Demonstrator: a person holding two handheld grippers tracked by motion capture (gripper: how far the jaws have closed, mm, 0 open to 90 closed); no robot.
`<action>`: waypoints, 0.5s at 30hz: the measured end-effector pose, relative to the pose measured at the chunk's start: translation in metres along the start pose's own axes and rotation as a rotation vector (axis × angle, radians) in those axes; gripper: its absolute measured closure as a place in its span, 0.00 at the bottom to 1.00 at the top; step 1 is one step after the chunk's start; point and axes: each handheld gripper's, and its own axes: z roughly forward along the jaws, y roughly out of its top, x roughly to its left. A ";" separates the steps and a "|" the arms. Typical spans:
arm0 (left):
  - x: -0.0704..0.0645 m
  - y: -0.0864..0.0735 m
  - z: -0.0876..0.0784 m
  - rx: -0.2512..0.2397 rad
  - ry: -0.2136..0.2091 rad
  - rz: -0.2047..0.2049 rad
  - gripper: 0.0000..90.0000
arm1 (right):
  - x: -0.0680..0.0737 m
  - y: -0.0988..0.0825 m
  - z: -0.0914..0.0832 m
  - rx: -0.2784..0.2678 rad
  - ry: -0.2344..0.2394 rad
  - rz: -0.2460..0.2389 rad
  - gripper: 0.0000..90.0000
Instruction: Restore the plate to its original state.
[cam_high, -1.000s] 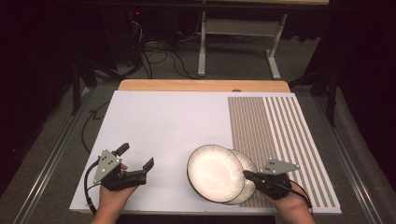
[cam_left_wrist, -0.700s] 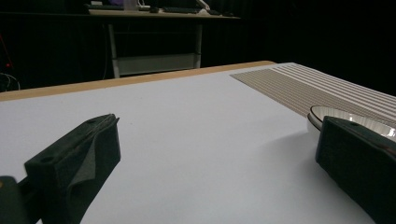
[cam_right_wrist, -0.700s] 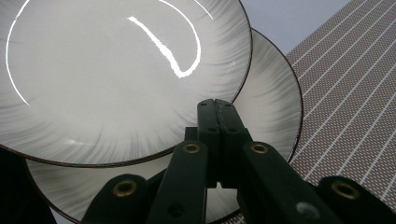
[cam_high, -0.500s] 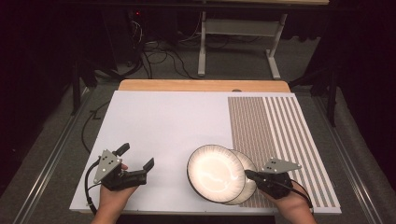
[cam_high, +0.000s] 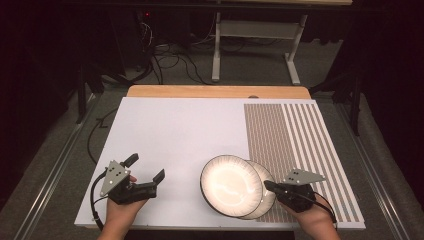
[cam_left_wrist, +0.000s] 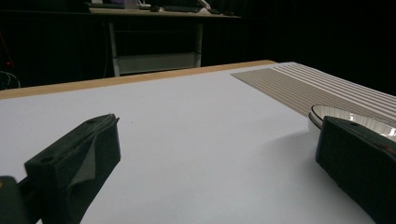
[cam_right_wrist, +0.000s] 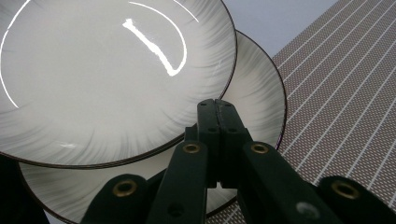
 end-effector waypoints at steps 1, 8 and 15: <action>0.000 0.000 0.000 -0.002 0.000 0.002 0.01 | 0.000 0.000 0.000 0.000 0.000 0.000 1.00; -0.001 0.000 0.001 0.004 -0.001 0.004 0.01 | -0.007 0.000 -0.008 -0.025 -0.020 0.028 1.00; -0.001 0.000 0.001 0.010 -0.001 0.006 0.01 | -0.016 0.000 -0.017 -0.067 -0.059 0.070 0.96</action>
